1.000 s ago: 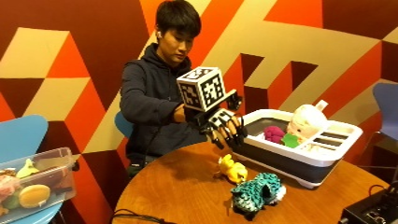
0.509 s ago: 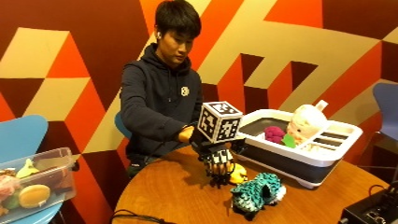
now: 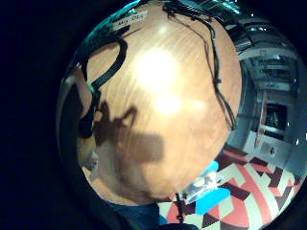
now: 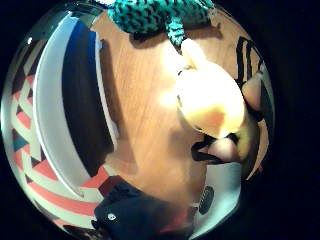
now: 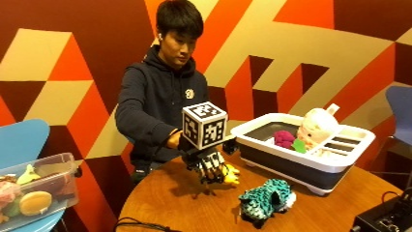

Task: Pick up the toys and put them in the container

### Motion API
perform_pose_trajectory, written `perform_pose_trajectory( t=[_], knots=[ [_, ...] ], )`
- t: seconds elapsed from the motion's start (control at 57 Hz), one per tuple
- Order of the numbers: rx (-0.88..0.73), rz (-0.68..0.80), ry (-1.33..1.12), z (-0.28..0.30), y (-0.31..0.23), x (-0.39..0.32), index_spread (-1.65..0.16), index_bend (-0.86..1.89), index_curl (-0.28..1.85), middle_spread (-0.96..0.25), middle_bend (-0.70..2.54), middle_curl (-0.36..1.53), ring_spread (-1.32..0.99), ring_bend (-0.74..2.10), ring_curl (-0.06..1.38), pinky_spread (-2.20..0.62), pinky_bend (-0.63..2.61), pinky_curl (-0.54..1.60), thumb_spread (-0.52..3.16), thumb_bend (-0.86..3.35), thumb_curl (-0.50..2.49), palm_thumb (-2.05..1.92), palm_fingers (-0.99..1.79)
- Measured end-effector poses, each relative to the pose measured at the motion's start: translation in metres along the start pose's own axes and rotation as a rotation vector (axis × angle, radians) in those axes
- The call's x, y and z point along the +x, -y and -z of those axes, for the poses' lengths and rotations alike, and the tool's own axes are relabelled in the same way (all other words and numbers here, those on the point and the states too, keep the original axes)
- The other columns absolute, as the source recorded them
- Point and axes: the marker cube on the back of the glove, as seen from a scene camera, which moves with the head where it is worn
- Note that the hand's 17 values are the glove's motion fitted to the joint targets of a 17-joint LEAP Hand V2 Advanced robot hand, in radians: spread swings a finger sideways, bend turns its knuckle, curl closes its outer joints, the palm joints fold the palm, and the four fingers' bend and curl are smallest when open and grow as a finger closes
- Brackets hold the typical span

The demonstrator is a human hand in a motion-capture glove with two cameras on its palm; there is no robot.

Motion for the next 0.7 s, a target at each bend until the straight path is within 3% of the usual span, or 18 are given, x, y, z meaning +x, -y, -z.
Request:
perform_pose_trajectory(
  t=[0.456,0.614,0.702],
  knots=[
    [0.195,0.094,0.017,0.131,-0.026,-0.025,-0.13,0.55,0.75,-0.15,0.62,0.68,-0.44,0.83,0.49,-0.45,0.86,0.52,0.86,0.04,0.73,0.79,0.76],
    [0.266,0.183,0.064,0.156,-0.031,-0.056,-0.13,0.64,0.8,-0.19,0.59,0.7,-0.45,0.75,0.48,-0.41,0.78,0.49,0.87,0.02,0.75,0.8,0.62],
    [0.301,0.246,0.093,0.162,-0.031,-0.079,-0.14,0.8,0.85,-0.21,0.62,0.72,-0.42,0.61,0.46,-0.32,0.62,0.46,0.93,0.02,0.75,0.8,0.38]
  ],
)
